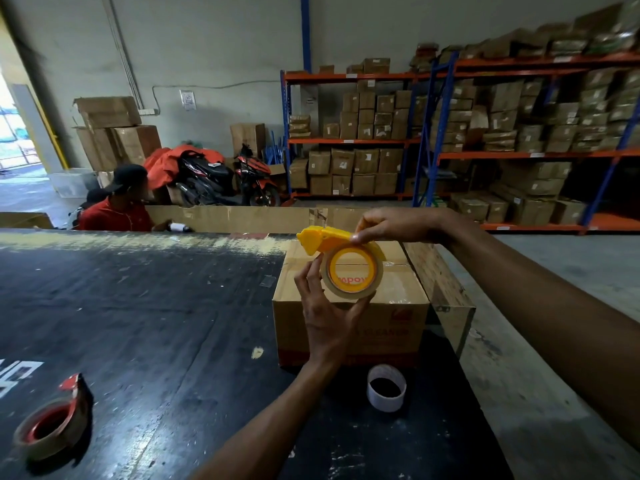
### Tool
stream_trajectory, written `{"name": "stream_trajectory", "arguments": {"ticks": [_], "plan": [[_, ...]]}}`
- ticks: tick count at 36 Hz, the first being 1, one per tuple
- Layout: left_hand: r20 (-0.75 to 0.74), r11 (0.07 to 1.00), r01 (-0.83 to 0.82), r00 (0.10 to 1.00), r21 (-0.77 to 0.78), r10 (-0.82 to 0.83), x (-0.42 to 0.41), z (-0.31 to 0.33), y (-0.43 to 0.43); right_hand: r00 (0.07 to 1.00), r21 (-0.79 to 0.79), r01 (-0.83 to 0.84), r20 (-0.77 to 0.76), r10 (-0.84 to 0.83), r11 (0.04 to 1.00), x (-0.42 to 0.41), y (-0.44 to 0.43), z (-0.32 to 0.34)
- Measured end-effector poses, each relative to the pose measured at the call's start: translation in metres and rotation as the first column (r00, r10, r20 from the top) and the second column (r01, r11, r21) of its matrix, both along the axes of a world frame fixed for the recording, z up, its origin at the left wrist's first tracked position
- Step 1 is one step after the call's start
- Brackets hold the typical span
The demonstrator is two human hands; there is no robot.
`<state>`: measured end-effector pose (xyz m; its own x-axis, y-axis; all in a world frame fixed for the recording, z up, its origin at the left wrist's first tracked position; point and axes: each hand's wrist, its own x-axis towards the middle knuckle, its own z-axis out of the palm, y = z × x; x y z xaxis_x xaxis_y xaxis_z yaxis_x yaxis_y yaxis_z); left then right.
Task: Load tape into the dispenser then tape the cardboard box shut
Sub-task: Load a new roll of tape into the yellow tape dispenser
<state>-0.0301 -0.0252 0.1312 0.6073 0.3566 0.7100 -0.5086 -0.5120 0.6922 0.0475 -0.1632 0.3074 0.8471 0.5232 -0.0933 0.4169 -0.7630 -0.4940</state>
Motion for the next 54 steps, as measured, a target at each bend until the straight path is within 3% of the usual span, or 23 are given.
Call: {"name": "stream_trajectory", "arguments": {"ticks": [4, 8, 14, 18, 23, 40, 49, 52, 54], "plan": [[0.007, 0.999, -0.007, 1.000, -0.045, 0.007, 0.000, 0.005, -0.006, 1.000, -0.067, -0.016, 0.003, 0.016, 0.998, -0.006, 0.005, 0.000], [0.016, 1.000, -0.008, 1.000, -0.021, 0.008, 0.000, 0.010, -0.010, 0.985, -0.228, -0.059, 0.148, 0.094, 0.972, -0.006, 0.015, -0.006], [0.029, 0.982, 0.144, 0.988, 0.121, -0.149, -0.002, 0.001, 0.007, 0.975, -0.191, -0.073, 0.194, 0.111, 0.979, -0.006, 0.013, -0.001], [0.083, 0.971, 0.127, 0.986, 0.201, -0.147, -0.002, 0.001, 0.023, 0.986, -0.177, -0.075, 0.136, 0.100, 0.981, -0.008, 0.012, 0.000], [0.131, 0.990, 0.038, 0.990, 0.133, -0.055, 0.002, 0.010, 0.033, 0.992, -0.129, -0.072, 0.089, 0.084, 0.989, -0.005, 0.013, -0.004], [0.202, 0.993, -0.039, 0.979, 0.110, 0.016, 0.004, 0.019, 0.034, 0.995, -0.026, -0.102, -0.009, 0.102, 0.994, -0.001, 0.006, -0.005], [0.329, 0.979, -0.115, 0.943, 0.169, 0.054, 0.007, 0.026, 0.060, 0.993, 0.020, -0.106, -0.052, 0.107, 0.994, -0.005, -0.016, -0.010], [0.294, 0.976, -0.068, 0.956, 0.207, 0.005, 0.009, 0.029, 0.065, 0.996, -0.010, -0.092, -0.015, 0.091, 0.996, -0.006, -0.020, -0.011], [0.237, 0.989, 0.009, 0.971, 0.147, -0.044, 0.011, 0.033, 0.065, 0.996, 0.004, -0.085, -0.018, 0.085, 0.996, -0.007, -0.016, -0.011]]}}
